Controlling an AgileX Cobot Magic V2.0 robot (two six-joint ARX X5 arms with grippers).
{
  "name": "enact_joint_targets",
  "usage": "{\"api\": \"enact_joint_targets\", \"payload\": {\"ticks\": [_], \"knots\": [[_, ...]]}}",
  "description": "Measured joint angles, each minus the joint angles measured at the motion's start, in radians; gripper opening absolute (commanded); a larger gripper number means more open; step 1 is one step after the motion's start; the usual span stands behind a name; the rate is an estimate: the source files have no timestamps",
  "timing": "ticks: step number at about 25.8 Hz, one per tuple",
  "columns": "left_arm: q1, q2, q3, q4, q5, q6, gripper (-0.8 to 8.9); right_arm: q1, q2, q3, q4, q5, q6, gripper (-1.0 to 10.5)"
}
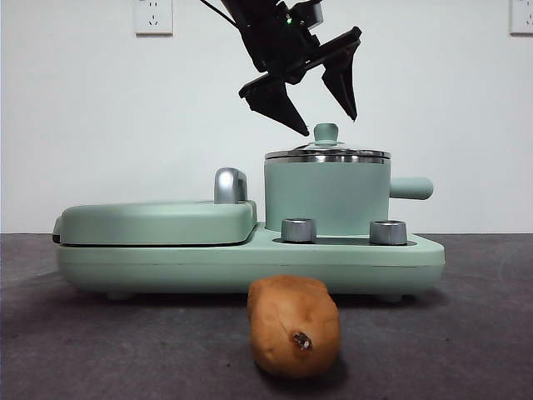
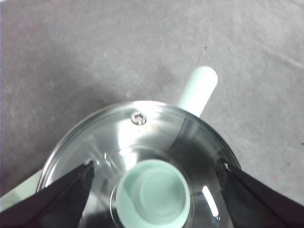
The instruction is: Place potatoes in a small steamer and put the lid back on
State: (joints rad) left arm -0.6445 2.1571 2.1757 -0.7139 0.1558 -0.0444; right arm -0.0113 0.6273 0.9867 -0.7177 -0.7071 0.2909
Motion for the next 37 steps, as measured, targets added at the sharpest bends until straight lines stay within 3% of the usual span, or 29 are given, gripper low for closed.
{"api": "enact_joint_targets", "payload": {"ticks": [8,24,28,32,35,37], "knots": [[-0.015,0.001,0.0,-0.043,-0.067,0.0,4.0,0.0,0.0,0.0,0.0,0.0,-0.003,4.7],[-0.045,0.002,0.0,-0.068,-0.1,0.0,3.91,0.0,0.0,0.0,-0.016,0.0,-0.003,4.7],[-0.05,0.002,0.0,-0.068,-0.1,0.001,3.13,0.0,0.0,0.0,-0.032,0.0,-0.003,4.7],[-0.05,0.004,0.0,-0.068,-0.109,0.001,1.24,0.0,0.0,0.0,-0.035,0.0,-0.003,4.7],[-0.045,0.004,0.0,-0.068,-0.116,0.0,1.1,0.0,0.0,0.0,-0.035,0.0,-0.003,4.7],[-0.045,0.005,0.0,-0.069,-0.116,0.0,0.5,0.0,0.0,0.0,-0.035,0.0,-0.003,4.7]]}}
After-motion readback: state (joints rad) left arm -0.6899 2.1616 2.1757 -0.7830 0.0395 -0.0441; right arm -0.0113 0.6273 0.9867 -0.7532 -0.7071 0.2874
